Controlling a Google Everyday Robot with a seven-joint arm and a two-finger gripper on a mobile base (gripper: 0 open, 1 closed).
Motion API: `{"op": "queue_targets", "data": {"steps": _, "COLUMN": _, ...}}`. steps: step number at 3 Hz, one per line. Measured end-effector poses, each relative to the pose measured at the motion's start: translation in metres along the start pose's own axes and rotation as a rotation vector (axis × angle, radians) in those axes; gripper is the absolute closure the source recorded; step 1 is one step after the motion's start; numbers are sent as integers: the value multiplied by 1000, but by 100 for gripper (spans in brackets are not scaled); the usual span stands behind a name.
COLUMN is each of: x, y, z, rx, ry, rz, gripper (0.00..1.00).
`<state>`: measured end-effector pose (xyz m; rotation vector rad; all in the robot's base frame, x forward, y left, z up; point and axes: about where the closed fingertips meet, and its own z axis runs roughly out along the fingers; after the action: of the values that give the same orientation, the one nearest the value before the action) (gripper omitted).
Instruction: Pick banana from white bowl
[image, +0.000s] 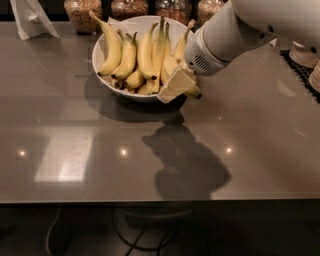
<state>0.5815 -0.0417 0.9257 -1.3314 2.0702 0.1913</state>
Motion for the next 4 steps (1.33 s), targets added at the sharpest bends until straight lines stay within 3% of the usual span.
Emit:
{"op": "queue_targets", "data": {"steps": 2, "x": 9, "y": -13, "z": 30, "rx": -2, "ry": 12, "rz": 65, "gripper": 34}}
{"op": "queue_targets", "data": {"steps": 4, "x": 12, "y": -34, "z": 28, "rx": 37, "ry": 28, "rz": 105, "gripper": 75}}
